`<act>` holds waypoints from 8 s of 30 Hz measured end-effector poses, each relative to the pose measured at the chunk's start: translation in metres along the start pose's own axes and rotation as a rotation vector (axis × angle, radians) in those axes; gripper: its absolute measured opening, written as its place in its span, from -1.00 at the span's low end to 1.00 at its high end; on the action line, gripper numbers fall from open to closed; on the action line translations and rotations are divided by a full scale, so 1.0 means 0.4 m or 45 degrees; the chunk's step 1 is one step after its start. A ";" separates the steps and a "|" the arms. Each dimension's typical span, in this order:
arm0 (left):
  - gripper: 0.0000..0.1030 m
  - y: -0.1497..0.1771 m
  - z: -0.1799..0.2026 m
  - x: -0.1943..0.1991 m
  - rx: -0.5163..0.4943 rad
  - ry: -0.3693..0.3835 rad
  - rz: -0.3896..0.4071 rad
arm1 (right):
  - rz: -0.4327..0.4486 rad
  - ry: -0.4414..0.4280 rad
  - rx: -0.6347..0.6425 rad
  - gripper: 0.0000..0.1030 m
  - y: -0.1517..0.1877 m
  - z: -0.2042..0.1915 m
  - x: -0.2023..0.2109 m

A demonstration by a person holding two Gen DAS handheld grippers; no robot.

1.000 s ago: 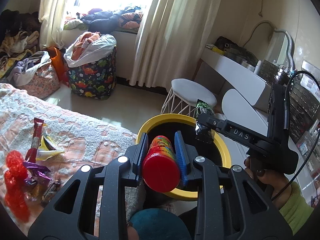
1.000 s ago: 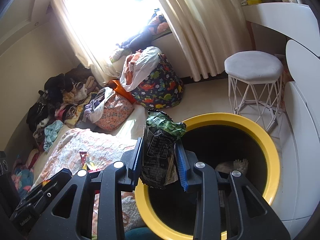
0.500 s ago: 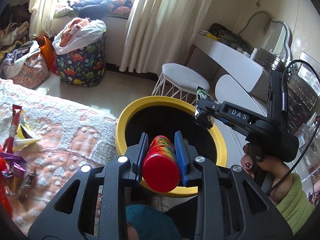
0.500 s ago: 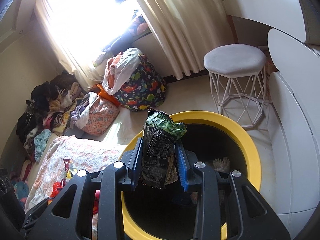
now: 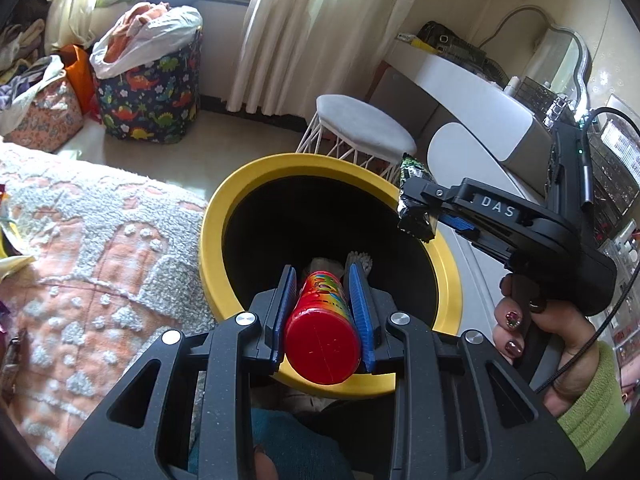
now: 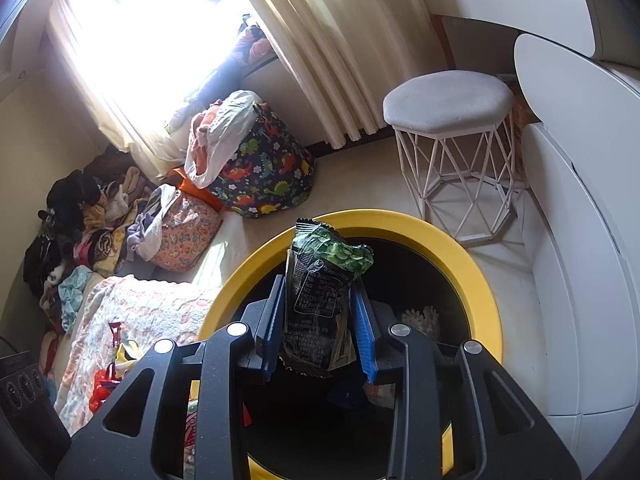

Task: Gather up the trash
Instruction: 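Open both tools to drop the can and packet into the bin, then move both open tools back over the trash on the bed, then grasp the red plastic bag with the left tool while the right tool grasps a clear wrapper, then carry the red bag and clear wrapper over the bin with both tools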

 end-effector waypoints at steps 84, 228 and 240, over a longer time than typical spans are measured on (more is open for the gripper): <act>0.78 0.045 -0.315 0.459 0.205 -0.585 0.470 | -0.023 -0.405 0.550 0.10 0.161 -0.449 0.086; -0.91 0.061 -0.204 0.402 0.142 -0.362 0.373 | -0.025 -0.473 0.380 -0.70 0.078 -0.368 0.061; -0.91 0.048 -0.142 0.354 0.073 -0.316 0.336 | 0.005 -0.372 0.246 -0.70 0.022 -0.263 0.053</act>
Point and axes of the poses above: each gripper's, at about its wrist camera, not at the fingertips, and x roughly against the way its jaws point, z to its right, y to its underside, the point moved 1 cm from there along -x, roughly the way its jaws point, and after that the axes turned 4 degrees about z, right-handed, at the moved point
